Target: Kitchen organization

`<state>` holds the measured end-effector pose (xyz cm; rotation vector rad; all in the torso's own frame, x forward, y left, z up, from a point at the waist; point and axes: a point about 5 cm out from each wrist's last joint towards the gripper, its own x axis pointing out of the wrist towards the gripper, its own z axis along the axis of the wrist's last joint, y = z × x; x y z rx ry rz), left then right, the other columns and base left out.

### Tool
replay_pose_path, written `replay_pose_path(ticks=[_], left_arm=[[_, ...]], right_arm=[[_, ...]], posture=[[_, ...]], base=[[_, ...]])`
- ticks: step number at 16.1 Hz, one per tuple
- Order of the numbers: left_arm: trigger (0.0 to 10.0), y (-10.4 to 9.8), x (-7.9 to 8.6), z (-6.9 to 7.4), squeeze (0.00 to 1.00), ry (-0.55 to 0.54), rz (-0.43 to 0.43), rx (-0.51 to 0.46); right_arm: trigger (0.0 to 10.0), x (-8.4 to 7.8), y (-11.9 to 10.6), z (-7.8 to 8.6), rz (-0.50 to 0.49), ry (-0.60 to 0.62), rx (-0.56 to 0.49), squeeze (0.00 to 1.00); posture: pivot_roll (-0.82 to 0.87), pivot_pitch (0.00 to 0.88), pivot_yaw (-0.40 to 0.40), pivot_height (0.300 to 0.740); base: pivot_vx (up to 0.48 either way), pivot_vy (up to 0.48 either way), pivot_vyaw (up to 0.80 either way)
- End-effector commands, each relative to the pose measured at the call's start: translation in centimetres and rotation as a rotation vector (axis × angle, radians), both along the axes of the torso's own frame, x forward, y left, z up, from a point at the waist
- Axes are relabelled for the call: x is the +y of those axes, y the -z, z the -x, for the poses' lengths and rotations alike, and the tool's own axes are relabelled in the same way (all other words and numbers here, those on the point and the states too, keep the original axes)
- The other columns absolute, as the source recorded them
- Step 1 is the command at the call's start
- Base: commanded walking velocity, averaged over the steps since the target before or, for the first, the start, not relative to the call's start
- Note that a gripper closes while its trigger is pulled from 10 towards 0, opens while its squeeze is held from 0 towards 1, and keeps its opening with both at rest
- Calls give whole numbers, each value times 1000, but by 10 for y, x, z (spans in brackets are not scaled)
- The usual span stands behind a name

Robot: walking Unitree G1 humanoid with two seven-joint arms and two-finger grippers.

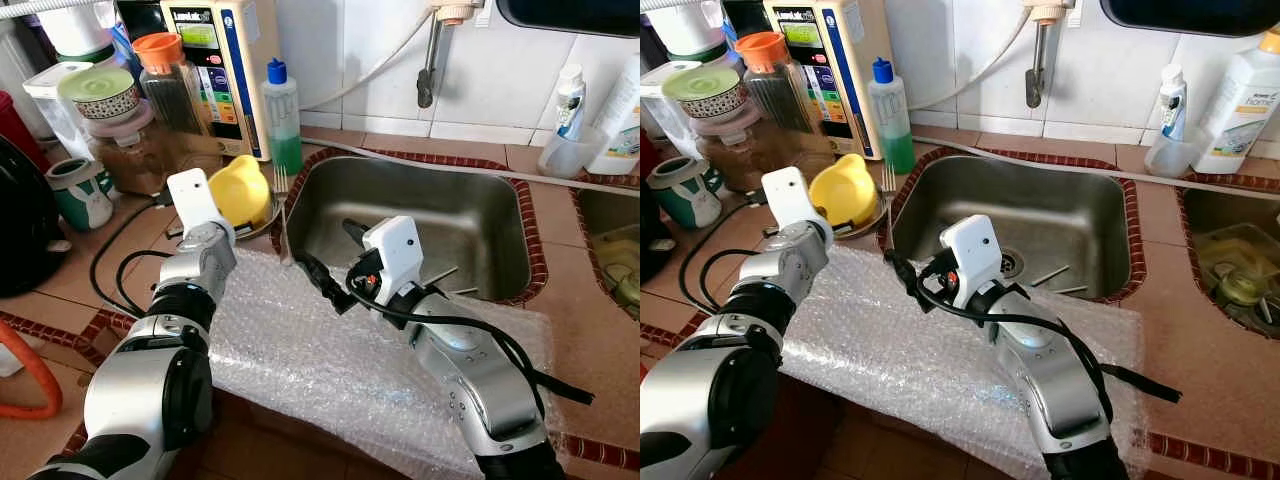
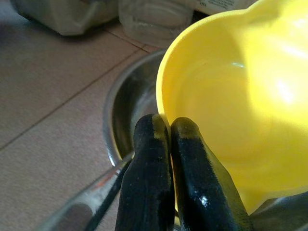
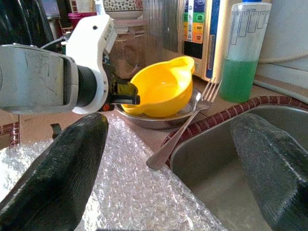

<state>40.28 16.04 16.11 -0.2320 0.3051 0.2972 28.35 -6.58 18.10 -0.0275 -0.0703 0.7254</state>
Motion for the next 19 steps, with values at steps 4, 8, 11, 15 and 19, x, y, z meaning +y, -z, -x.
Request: replay_pose_path(ticks=[4,8,11,15,19], left_arm=[[0,-7,9,-1,0,-48,-11,-32],[0,-17,10,-3,0,-73,-12,-95],[0,-26,9,-3,0,-80,0,-164],[0,-30,4,-2,0,-85,22,-225],[0,-47,3,4,0,-71,-68,-364]], right_arm=[[10000,0,-2,-3,1,-4,-16,0],[10000,0,-4,-4,-6,-4,-27,0],[10000,-2,-6,-6,-19,12,-38,0],[10000,-4,-7,-8,-22,26,-46,0],[10000,-10,-14,-13,-58,72,-71,0]], posture=[[-222,69,121,740],[-222,67,117,740],[-221,66,116,740],[-221,65,112,740],[-224,63,110,740]], base=[[0,0,0],[0,0,0],[0,0,0],[0,0,0],[0,0,0]])
